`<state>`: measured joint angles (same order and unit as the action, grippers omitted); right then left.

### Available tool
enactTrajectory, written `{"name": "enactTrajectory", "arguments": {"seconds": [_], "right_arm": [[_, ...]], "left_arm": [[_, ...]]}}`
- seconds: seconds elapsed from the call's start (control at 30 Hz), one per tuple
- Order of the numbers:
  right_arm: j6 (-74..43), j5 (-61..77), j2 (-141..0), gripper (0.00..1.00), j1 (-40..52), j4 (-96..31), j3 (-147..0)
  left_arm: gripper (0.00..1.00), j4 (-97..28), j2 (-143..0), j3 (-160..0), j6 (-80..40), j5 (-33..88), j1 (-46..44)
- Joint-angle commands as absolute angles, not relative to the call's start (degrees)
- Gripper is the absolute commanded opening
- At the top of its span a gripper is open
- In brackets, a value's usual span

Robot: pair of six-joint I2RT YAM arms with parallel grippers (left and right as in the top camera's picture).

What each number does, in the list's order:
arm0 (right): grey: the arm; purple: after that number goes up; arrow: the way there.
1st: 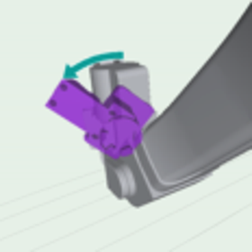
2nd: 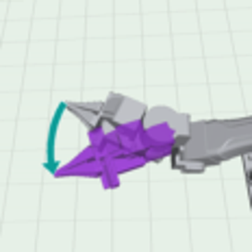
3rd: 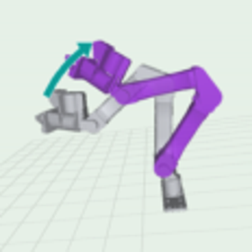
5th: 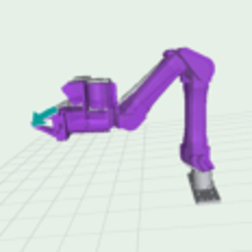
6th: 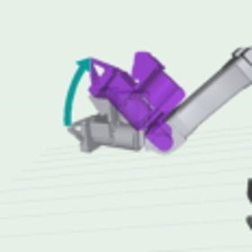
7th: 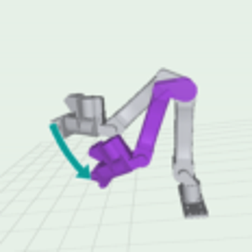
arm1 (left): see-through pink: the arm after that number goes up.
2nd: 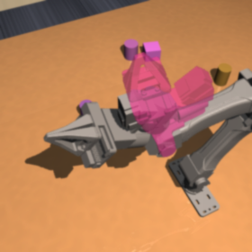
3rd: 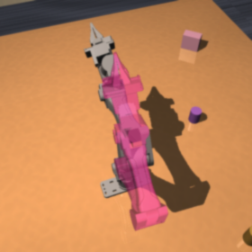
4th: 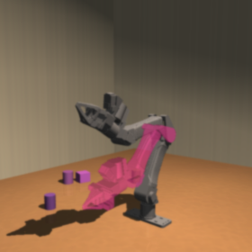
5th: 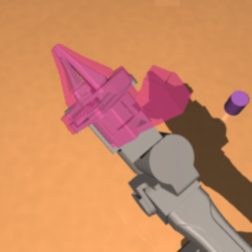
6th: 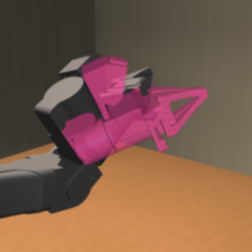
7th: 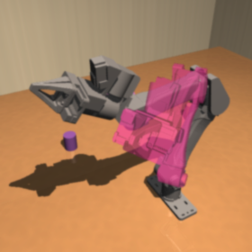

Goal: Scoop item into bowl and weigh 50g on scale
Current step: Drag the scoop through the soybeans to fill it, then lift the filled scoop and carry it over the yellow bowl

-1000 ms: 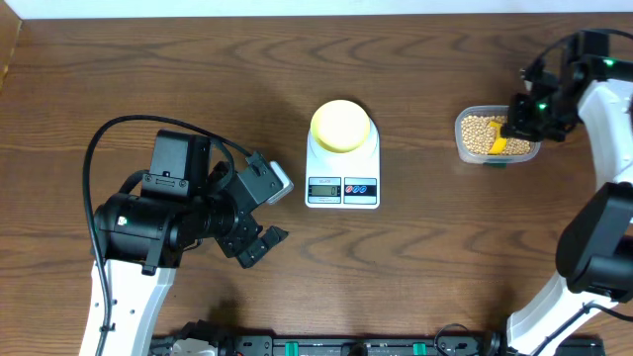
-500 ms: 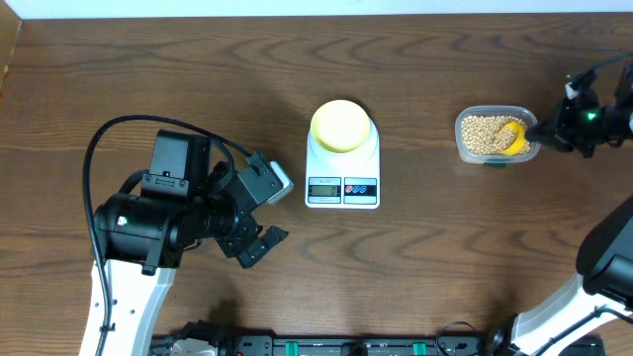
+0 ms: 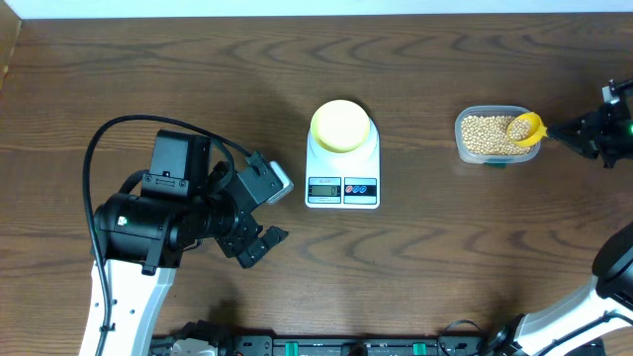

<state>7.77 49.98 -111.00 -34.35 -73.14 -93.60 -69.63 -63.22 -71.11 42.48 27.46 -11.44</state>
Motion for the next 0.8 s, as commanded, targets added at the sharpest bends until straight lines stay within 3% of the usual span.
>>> {"name": "enactTrajectory", "arguments": {"seconds": [0.0,0.5,0.77], "right_arm": [[13.1,55.9,-111.7,0.01,-35.2,-75.4,-93.3],[19.6,66.8,-111.7,0.01,-34.9,-85.8,-93.3],[25.4,68.1,-111.6,0.01,-29.8,-92.6,-93.3]], "left_arm": [[0.99,-69.8,-62.9,-72.2,43.5,27.2,-11.2],[0.99,-69.8,-62.9,-72.2,43.5,27.2,-11.2],[0.99,-69.8,-62.9,-72.2,43.5,27.2,-11.2]]}}
